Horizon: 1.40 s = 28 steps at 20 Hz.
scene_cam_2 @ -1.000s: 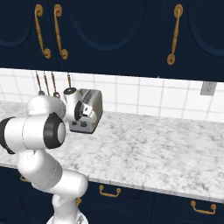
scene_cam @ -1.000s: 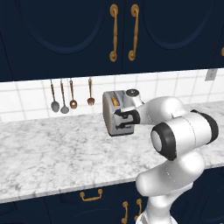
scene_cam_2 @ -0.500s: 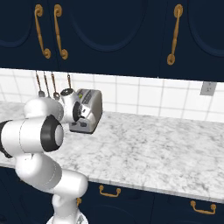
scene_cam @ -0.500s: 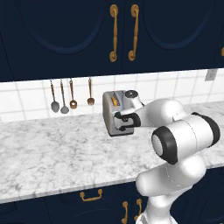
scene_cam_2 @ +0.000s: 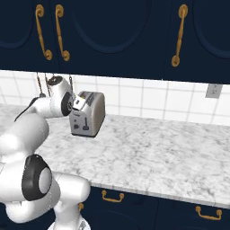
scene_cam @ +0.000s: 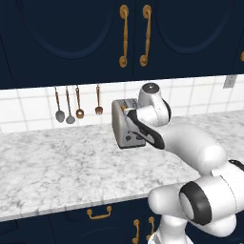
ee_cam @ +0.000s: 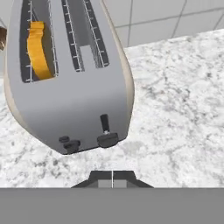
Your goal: Start the toaster. Once the lever pops up, take the bread to the plate on the dining counter.
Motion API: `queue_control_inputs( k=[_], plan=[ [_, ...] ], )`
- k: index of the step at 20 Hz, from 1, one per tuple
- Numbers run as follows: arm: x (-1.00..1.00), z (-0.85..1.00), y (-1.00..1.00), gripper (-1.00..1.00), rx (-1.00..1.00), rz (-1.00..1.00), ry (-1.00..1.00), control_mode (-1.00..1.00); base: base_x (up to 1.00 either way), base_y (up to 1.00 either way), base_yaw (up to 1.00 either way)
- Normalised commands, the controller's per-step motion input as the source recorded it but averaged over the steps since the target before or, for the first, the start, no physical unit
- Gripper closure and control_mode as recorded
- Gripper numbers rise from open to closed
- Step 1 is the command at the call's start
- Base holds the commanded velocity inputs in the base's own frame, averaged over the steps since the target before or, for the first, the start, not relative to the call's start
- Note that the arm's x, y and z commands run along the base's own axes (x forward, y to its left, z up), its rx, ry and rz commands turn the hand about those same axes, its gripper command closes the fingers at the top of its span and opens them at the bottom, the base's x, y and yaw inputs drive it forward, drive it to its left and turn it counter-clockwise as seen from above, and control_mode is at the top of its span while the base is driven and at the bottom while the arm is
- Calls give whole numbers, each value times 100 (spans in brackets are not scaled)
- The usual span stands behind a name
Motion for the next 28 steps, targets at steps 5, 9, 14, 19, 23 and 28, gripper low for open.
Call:
queue_control_inputs(
  k=[5,9,14,19,23,28],
  plan=[
    [-69,93,0,100,0,0,-13,-100,0,0,0],
    [-75,34,14,100,-5,0,-35,-100,0,0,0],
    [-22,6,45,100,-4,0,-23,-100,0,0,0],
    [16,26,58,-100,0,6,0,-100,0,0,0],
    [21,43,25,-100,0,11,7,-100,0,0,0],
    [28,12,-4,-100,0,13,1,-100,0,0,0]
  ],
)
